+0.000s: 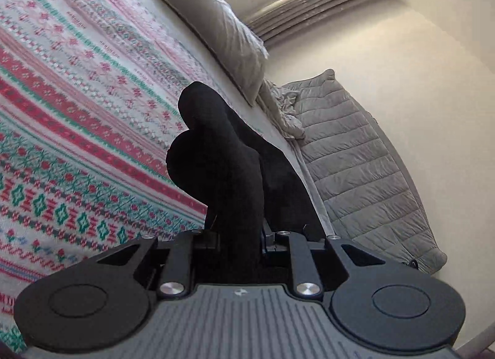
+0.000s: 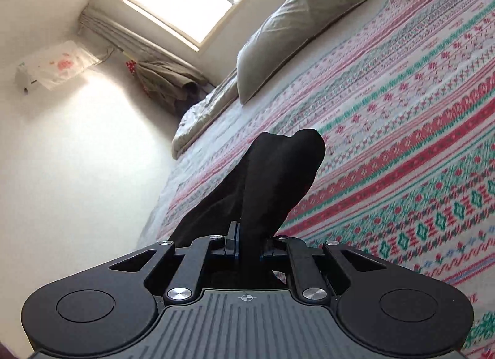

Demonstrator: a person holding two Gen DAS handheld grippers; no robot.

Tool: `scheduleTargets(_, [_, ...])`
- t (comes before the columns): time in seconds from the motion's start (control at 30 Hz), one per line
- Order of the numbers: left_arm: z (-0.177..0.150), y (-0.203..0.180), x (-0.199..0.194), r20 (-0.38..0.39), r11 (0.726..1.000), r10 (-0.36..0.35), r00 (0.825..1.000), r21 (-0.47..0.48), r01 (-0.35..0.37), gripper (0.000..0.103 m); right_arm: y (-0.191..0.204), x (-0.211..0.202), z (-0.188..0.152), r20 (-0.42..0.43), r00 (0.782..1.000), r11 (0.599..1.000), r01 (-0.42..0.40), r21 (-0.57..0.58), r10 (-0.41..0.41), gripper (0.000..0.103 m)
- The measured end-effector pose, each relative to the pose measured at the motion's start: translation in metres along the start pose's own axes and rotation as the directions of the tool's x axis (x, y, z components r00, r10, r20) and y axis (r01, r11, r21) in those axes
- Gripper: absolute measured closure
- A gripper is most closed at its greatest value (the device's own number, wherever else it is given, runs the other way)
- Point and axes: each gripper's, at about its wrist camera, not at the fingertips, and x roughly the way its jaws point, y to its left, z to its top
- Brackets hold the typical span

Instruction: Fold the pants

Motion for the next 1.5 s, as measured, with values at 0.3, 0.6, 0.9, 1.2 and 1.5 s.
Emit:
scheduleTargets(0.3, [0.004, 0.038, 0.009, 0.057, 0.972, 0.235, 0.97, -0.044, -0.233, 0.057, -0.078, 0.036, 0.013, -0.014, 0.979, 0.963, 0.203, 0.179, -0.204, 0.081])
scheduleTargets(0.6, [-0.009, -0.009, -0.043, 0.141, 0.945, 0.273, 0.952, 0.146, -0.293, 0.04, -0.062, 0.001, -0.002, -0.005, 0.981, 0.979, 0.194, 0.063, -0.194, 0.055])
scheduleTargets(0.9, [-0.071, -0.047, -0.021, 0.026, 0.866, 0.23, 0.973, 0.451, -0.216, 0.04, 0.02, -0.016, -0.056, 0.047, 0.966, 0.882, 0.251, -0.399, -0.253, 0.056])
scheduleTargets(1.2, [-0.098, -0.027, -0.025, -0.114, 0.803, 0.315, 0.942, 0.561, -0.201, 0.04, 0.028, -0.014, -0.107, -0.078, 0.932, 0.752, 0.235, -0.616, -0.355, 0.057])
scheduleTargets(1.5, [-0.116, -0.068, -0.037, -0.031, 0.751, 0.336, 0.941, 0.612, -0.248, 0.01, 0.044, -0.061, -0.101, -0.081, 0.941, 0.772, 0.219, -0.596, -0.329, 0.038])
